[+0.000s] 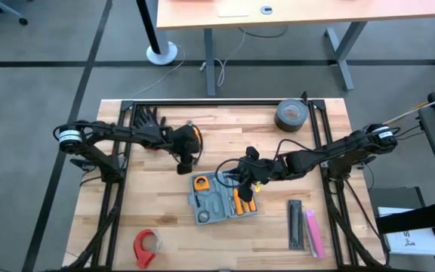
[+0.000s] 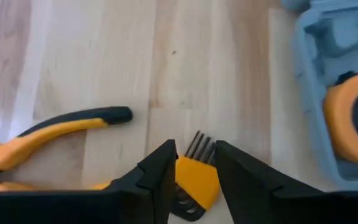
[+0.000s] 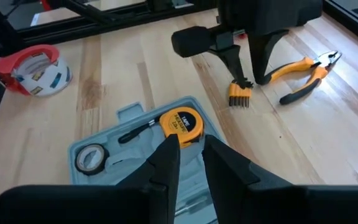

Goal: Prefit tool cases
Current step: Put the hex keys into the gray tool box

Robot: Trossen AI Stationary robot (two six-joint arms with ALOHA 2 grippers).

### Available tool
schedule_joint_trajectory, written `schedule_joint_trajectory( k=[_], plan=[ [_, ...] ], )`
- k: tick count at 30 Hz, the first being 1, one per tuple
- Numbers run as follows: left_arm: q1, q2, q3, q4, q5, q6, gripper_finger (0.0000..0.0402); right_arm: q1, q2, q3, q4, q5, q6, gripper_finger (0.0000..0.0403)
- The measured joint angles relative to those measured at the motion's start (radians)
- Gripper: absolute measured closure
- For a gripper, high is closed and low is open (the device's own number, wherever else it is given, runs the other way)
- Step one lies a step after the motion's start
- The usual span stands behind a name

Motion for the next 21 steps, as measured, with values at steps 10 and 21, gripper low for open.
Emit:
schedule_joint_trajectory(
  k=[10, 21],
  plan=[
    [0.048, 0.001, 0.000, -0.066, -0.002, -0.118, 0.0307, 0.002, 0.000, 0.000, 0.017, 0.000, 0.000, 0.0359],
    [0.008, 0.056, 0.000, -0.068, 0.006, -0.173, 0.0309, 0.004, 0.000, 0.000, 0.044, 0.000, 0.000, 0.0345]
  ],
)
